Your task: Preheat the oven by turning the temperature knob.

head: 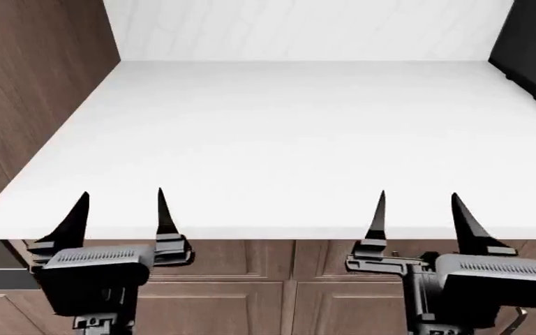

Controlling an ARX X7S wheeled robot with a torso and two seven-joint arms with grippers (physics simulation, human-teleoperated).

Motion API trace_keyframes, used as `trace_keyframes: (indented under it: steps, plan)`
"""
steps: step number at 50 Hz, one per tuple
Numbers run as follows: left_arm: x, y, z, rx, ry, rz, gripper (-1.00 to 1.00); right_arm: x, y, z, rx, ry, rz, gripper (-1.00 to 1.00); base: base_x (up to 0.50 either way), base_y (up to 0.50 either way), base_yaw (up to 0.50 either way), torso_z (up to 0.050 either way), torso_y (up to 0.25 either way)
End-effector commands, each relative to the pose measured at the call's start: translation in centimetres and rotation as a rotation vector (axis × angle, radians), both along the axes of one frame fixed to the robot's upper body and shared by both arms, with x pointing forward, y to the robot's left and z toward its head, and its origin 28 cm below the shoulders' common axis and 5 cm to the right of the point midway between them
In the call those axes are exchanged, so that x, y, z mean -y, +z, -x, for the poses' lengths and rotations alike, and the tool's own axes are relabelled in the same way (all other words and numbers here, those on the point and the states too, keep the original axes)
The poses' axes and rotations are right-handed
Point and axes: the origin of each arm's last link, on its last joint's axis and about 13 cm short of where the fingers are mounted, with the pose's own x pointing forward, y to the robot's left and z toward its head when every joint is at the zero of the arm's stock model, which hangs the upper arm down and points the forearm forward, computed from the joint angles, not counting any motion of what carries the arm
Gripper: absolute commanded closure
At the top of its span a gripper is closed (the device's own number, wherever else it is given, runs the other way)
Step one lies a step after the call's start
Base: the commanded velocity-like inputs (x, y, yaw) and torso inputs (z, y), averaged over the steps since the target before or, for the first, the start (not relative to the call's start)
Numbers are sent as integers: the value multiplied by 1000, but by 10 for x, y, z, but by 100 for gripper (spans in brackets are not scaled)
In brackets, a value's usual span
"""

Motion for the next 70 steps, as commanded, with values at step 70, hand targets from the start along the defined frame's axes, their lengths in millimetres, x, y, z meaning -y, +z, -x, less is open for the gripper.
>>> trace_keyframes:
  steps: [70]
  plan:
    - [1, 125, 38, 498, -2, 39, -100, 7, 101, 39, 487, -23, 120, -100, 0, 94, 0, 0, 0]
